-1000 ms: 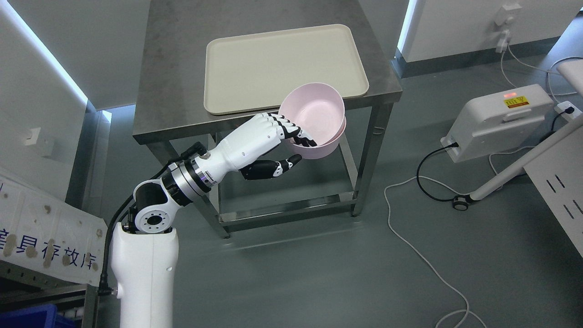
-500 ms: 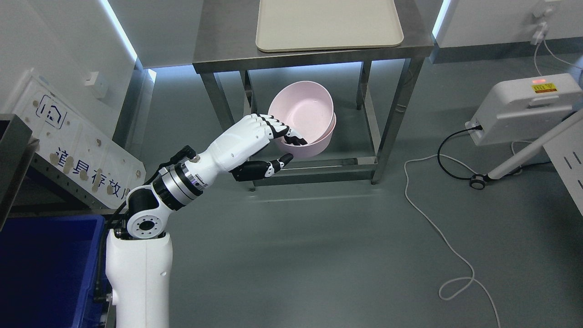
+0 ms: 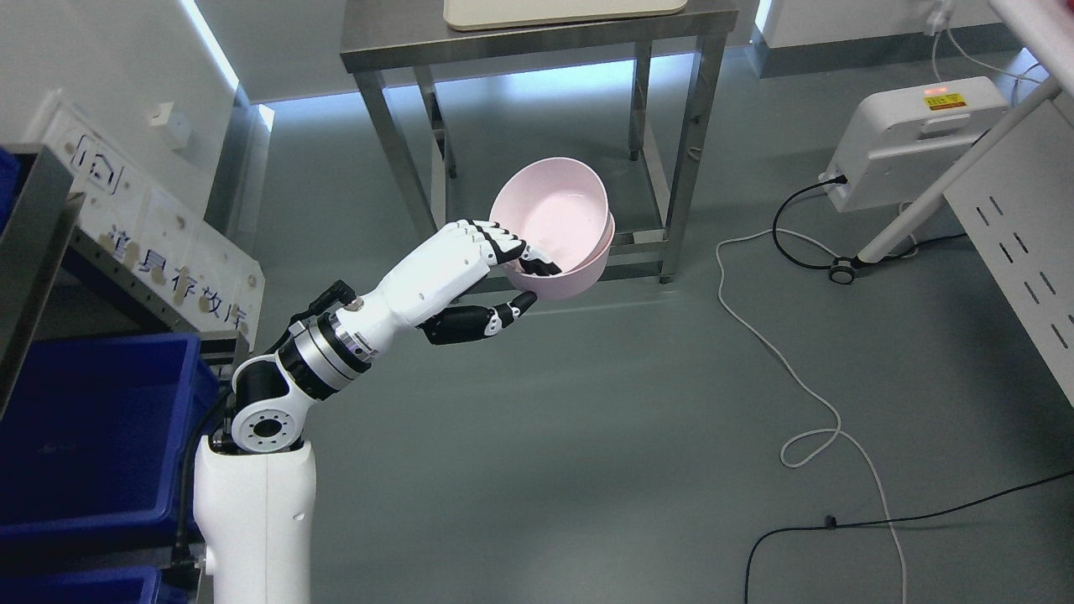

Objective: Stack pink IKEA bowls on left shelf middle
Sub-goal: 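Carry the stacked bowls in the left hand while turning toward the blue bins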

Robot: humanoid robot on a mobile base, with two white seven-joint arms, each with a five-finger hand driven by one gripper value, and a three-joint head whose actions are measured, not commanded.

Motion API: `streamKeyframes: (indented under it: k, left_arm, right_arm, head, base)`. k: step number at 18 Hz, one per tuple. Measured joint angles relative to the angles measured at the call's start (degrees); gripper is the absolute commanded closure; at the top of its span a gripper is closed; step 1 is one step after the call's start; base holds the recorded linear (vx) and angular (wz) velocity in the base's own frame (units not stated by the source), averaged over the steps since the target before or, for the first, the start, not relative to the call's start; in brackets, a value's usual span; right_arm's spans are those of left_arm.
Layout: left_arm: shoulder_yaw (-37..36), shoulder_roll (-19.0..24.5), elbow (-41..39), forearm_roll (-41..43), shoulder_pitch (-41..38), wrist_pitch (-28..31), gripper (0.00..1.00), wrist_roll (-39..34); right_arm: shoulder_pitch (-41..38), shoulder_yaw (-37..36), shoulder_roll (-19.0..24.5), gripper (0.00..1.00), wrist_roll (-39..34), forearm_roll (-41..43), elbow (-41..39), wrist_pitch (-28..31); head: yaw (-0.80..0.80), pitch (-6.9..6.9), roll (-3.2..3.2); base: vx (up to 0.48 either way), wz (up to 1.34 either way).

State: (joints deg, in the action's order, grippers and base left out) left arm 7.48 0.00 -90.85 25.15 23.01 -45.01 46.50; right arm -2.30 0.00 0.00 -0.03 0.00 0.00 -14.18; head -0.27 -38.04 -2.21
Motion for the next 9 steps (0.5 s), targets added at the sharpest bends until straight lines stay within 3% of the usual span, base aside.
streamKeyframes:
  k: [9]
  left_arm:
    - [-1.9, 0.0, -0.7, -1.8, -0.3, 0.0, 0.99, 0.0]
  right_arm:
    - [0.0, 0.0, 0.0, 0.0, 0.0, 0.0, 0.0, 0.0]
  head:
    - [0.0, 0.0, 0.0]
  base:
    - [-0.313, 0.58]
